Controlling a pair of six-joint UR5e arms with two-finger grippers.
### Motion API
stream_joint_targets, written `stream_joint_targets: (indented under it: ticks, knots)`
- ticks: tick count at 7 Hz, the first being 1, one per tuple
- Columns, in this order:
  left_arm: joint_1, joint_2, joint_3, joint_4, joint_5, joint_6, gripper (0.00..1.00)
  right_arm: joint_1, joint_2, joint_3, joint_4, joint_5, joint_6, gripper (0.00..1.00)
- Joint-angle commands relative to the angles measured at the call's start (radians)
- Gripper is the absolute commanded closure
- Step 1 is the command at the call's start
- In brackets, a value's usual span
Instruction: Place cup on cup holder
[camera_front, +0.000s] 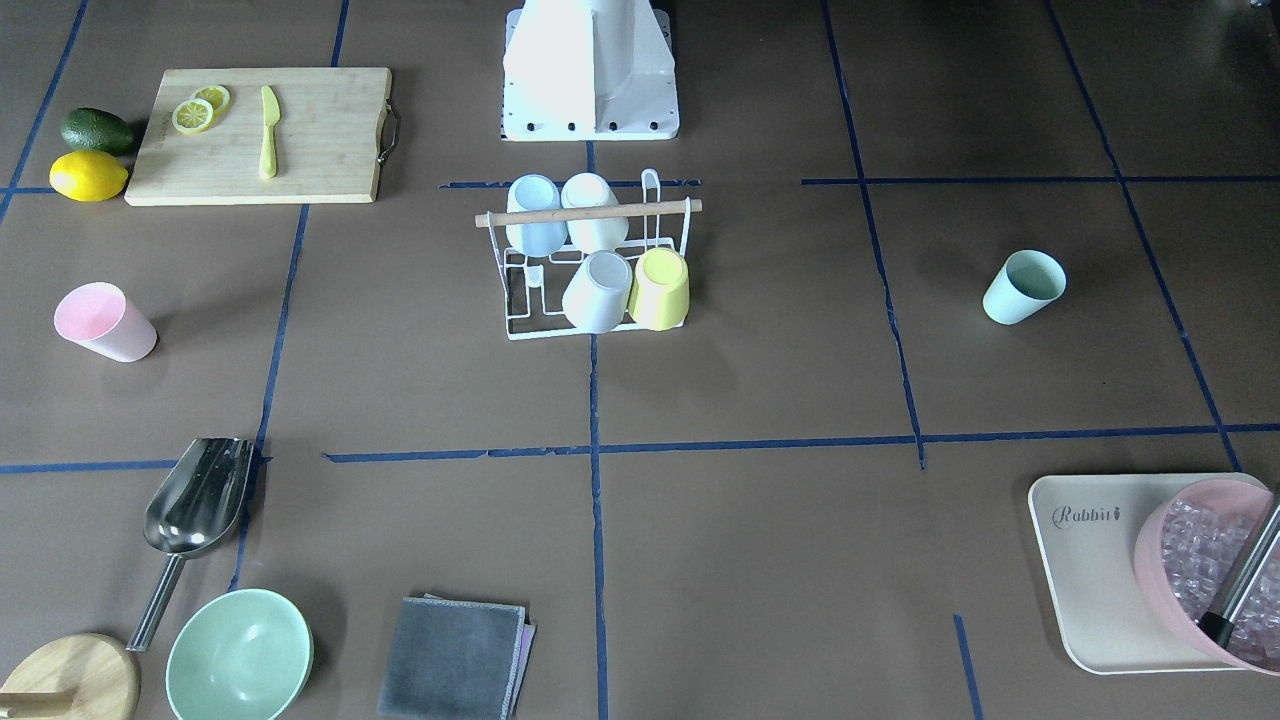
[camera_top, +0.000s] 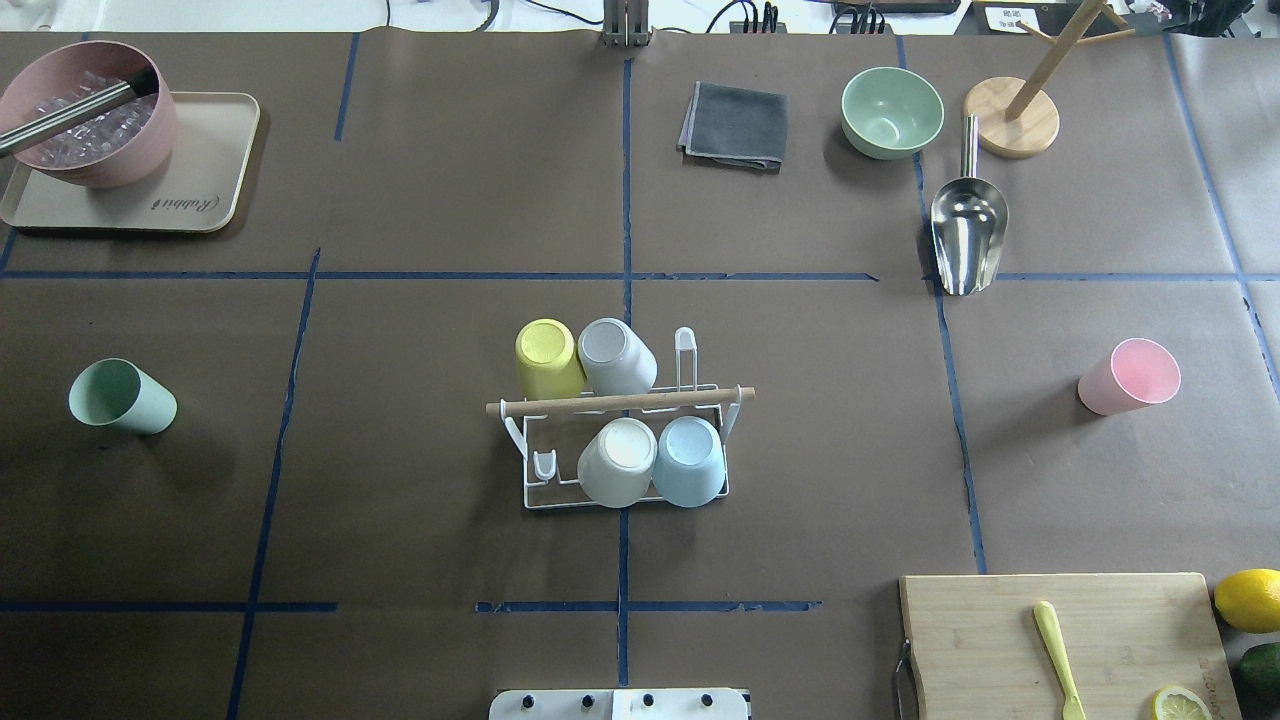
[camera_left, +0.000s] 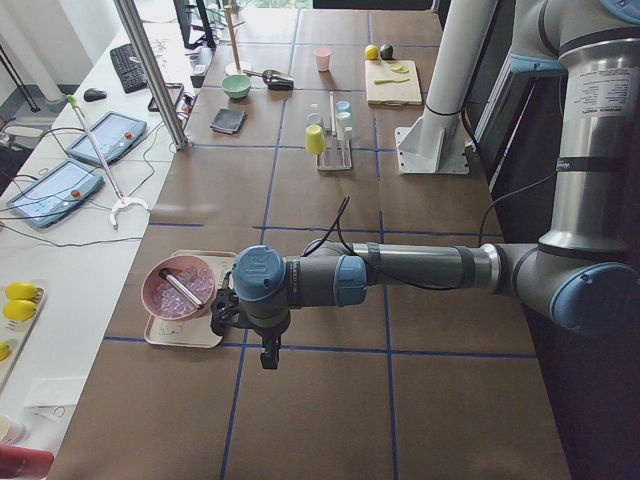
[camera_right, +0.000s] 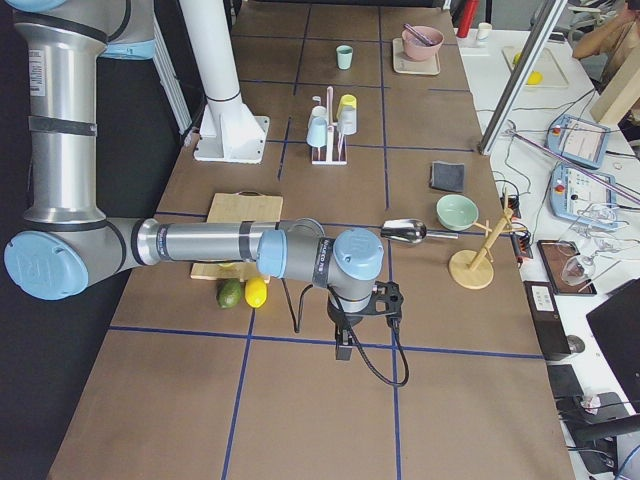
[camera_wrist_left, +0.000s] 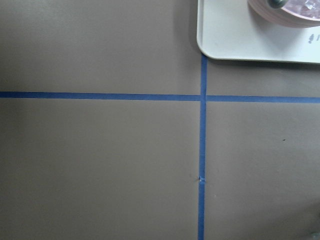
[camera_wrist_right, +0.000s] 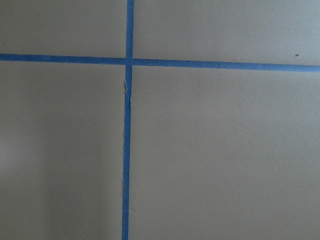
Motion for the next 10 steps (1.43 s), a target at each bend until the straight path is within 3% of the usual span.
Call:
stream_joint_targets:
  ticks: [1,3,5,7,9,10]
  knots:
    - [0.003,-0.001,-0.001,-0.001,0.003,0.0,0.0,-0.025,0.001,-0.002,-0.001,0.0,0.0,0.0]
    - [0.029,-0.006,-0.013,0.003,0.006,0.002,0.0,-0.061,0.001,-0.005,0.002,-0.008,-0.005,0.0]
    - [0.148,-0.013,-0.077,0.08,0.057,0.002,0.0,-0.062,0.013,-0.015,-0.002,0.013,0.023,0.0]
    - [0.233,-0.042,-0.134,0.147,0.054,0.008,0.0,-0.111,0.114,-0.038,-0.026,0.107,0.218,0.0]
    - [0.271,-0.148,-0.225,0.354,0.058,0.01,0.0,-0.246,0.287,-0.07,-0.231,0.103,0.23,0.0]
    - [0.308,-0.246,-0.225,0.48,0.058,0.01,0.0,-0.265,0.396,-0.158,-0.291,0.104,0.229,0.0]
